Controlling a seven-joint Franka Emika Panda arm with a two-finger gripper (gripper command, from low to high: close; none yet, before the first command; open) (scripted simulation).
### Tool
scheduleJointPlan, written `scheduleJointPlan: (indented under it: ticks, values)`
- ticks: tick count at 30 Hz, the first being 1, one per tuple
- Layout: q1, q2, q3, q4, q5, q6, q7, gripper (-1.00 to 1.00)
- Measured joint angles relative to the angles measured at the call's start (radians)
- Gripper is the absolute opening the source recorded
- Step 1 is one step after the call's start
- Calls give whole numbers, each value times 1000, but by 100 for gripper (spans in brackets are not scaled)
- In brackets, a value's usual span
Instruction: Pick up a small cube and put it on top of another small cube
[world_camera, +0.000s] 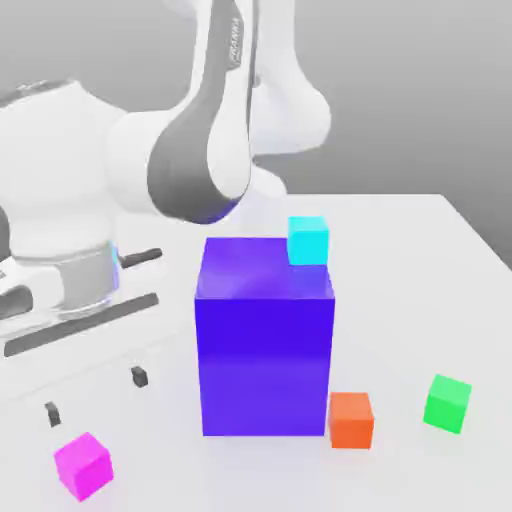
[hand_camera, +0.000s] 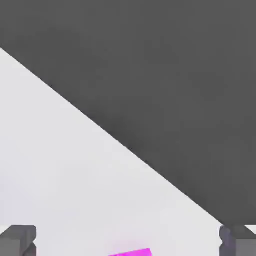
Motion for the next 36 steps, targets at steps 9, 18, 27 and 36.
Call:
scheduleJointPlan:
  ticks: [9, 18, 27, 36]
  values:
    - [-147, 270, 117, 25, 93, 171, -225, -100]
    - [-119, 225, 82, 12, 54, 138, -197, -100]
    - [142, 107, 61, 9, -132, 45, 74, -100]
    - [453, -31, 184, -87, -274, 27, 440, -100]
